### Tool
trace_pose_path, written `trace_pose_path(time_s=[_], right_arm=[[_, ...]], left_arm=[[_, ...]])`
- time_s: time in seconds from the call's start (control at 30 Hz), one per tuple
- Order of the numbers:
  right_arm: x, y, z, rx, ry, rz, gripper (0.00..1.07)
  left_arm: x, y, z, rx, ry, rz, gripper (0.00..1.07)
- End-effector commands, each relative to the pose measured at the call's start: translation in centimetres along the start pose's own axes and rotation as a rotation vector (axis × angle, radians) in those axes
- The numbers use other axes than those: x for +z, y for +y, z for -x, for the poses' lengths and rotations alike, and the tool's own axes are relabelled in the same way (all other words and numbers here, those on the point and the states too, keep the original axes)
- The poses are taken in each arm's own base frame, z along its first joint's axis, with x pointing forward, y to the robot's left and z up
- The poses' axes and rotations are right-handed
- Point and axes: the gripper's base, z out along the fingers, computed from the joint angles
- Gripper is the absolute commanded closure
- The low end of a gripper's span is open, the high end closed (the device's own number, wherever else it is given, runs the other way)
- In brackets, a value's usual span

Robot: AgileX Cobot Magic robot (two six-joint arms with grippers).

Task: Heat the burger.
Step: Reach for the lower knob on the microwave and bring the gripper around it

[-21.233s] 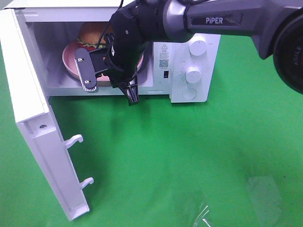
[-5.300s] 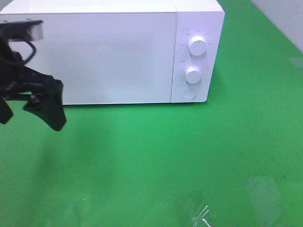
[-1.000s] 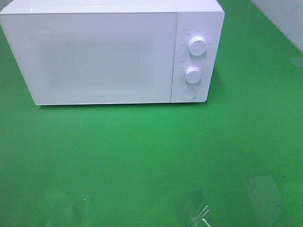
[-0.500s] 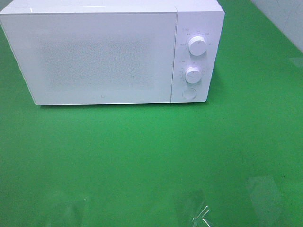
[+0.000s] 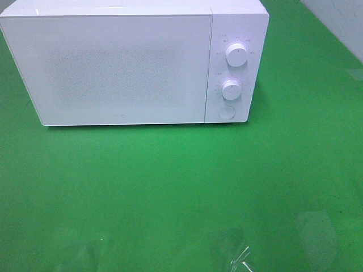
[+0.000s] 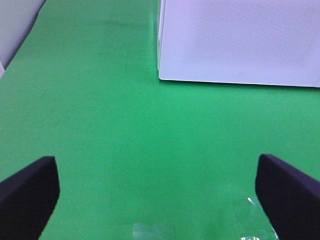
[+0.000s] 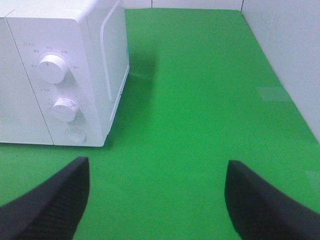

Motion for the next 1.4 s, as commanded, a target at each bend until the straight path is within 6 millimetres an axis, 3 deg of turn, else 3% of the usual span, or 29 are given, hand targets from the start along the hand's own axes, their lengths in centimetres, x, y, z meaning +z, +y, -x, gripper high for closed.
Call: trace_pose_path(time_s=[0.03, 0.4, 0.87, 1.2, 1.33, 1.4], right_arm=[[1.7, 0.1, 0.0, -0.006, -0.054, 0.012, 0.32], [5.0, 0.5, 0.4, 0.065, -0.133, 0.042, 0.32], [10.3, 0.4, -2.4, 0.128, -0.133, 0.028, 0.33], [11.4, 0.4, -4.3, 0.064, -0.151, -0.068, 0.33], [11.5, 1.5, -5.1, 0.017, -0.164, -0.094, 0.33], [11.5, 3.0, -5.3, -0.048, -0.185, -0.102, 0.33]], left_arm=[[-0.2, 0.0, -0.1, 0.002, -0.023, -0.001, 0.07], [-0.2, 0.0, -0.1, 0.002, -0.023, -0.001, 0.07], [-0.2, 0.0, -0.1, 0.002, -0.023, -0.001, 0.07], [-0.2, 0.0, -0.1, 0.002, -0.023, -0.001, 0.07], [-0.2, 0.0, -0.1, 0.002, -0.023, -0.001, 0.07], [-0.2, 0.0, -0.1, 0.002, -0.023, -0.001, 0.07]])
